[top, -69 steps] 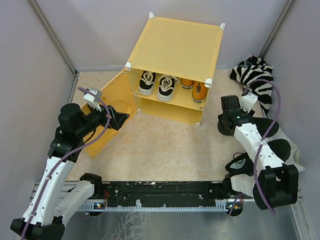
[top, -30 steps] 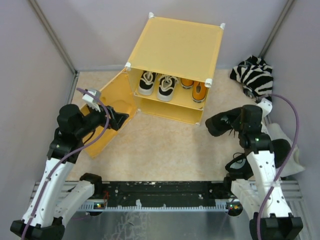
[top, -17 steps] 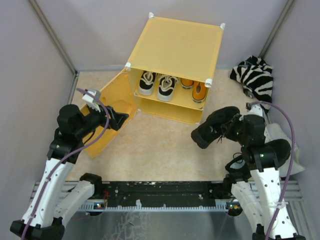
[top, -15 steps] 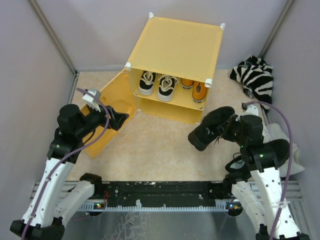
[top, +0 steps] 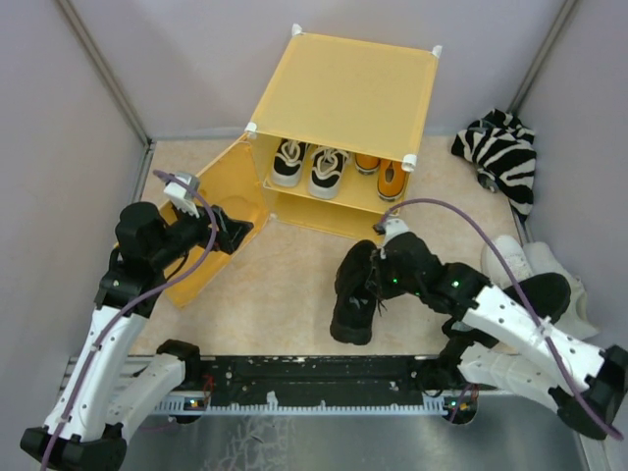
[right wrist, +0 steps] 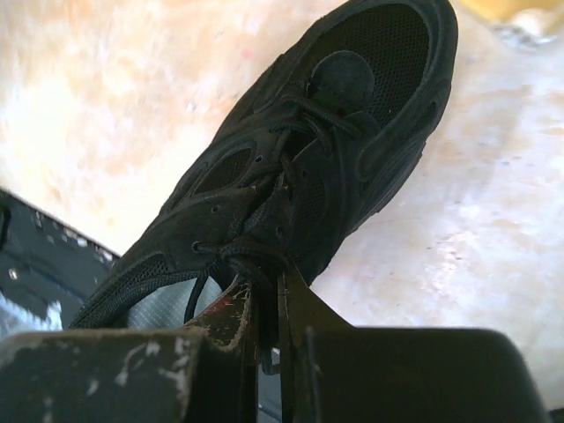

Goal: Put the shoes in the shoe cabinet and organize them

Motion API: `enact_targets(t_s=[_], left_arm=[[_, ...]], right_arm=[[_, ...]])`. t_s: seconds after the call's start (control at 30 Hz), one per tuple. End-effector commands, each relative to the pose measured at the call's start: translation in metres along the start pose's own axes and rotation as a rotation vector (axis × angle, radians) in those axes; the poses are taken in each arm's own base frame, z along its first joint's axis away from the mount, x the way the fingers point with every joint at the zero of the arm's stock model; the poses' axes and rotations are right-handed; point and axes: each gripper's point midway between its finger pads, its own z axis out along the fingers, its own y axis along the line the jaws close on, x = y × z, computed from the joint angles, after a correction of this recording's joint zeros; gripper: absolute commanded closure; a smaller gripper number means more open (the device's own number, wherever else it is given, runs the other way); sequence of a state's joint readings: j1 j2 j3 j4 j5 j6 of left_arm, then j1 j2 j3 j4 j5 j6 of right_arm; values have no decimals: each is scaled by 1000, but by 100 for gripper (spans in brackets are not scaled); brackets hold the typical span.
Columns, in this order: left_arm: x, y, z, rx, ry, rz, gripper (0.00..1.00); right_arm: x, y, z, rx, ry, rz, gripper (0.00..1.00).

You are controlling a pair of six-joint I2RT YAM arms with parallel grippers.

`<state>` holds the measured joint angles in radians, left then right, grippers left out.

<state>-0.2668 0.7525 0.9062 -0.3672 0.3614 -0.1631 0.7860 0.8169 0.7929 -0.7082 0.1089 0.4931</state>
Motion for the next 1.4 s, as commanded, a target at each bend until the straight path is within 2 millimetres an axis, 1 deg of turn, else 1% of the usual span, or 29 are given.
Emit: enact_targets(t_s=[0.0, 0.07, 0.13, 0.2, 0.27, 0.4, 0.5, 0.57, 0.67, 0.8, 0.83, 0.87, 0.9, 0.93, 0.97, 1.0, 1.03, 1.1, 1.17, 1.3, 1.37], left_arm=[[-8, 0, -1, -7, -23, 12, 1], [-8, 0, -1, -10, -23, 13, 1], [-7, 0, -1, -7, -21, 13, 1], [-6, 0, -1, -7, -19, 12, 1], [-6, 0, 0, -6, -17, 11, 1], [-5, 1, 1, -8, -11, 11, 1], [-3, 2, 2, -7, -8, 9, 1], [-1, 2, 3, -6, -5, 9, 1], [0, 2, 6, 0, 2, 6, 1], [1, 1, 7, 6, 2, 4, 0], [2, 2, 7, 5, 3, 4, 1], [2, 2, 7, 4, 2, 4, 1], [1, 2, 6, 3, 0, 5, 1], [1, 2, 6, 0, 0, 6, 1], [0, 2, 5, -1, -3, 7, 1], [0, 2, 5, -3, -2, 8, 1], [-1, 2, 5, -3, -3, 7, 1], [0, 2, 5, -5, -2, 9, 1], [1, 3, 5, -6, 1, 9, 1], [1, 4, 5, -9, 0, 10, 1], [1, 4, 5, -10, -2, 10, 1]], right_arm=[[-46, 62, 0, -148, -132, -59, 100], [-45, 70, 10, -158, -136, -78, 100], [-48, 64, 23, -118, -166, -83, 100], [-57, 56, 34, -65, -230, -91, 100], [-70, 46, 41, 2, -308, -93, 100], [-94, 47, 45, 27, -419, -111, 100], [-104, 41, 53, 87, -461, -161, 100], [-109, 32, 64, 157, -471, -219, 100], [-122, 19, 76, 222, -507, -272, 100], [-137, -7, 92, 229, -527, -236, 100], [-140, -18, 95, 241, -525, -219, 100], [-141, -24, 100, 249, -516, -212, 94], [-141, -28, 103, 259, -505, -210, 81], [-140, -31, 106, 269, -493, -210, 63], [-139, -32, 108, 272, -479, -212, 48], [-136, -33, 111, 274, -458, -212, 38], [-133, -30, 113, 258, -439, -206, 30], [-128, -21, 115, 213, -400, -206, 24], [-124, -13, 113, 165, -374, -208, 23], [-119, 3, 95, 107, -375, -221, 21], [-115, 8, 87, 126, -366, -241, 21]])
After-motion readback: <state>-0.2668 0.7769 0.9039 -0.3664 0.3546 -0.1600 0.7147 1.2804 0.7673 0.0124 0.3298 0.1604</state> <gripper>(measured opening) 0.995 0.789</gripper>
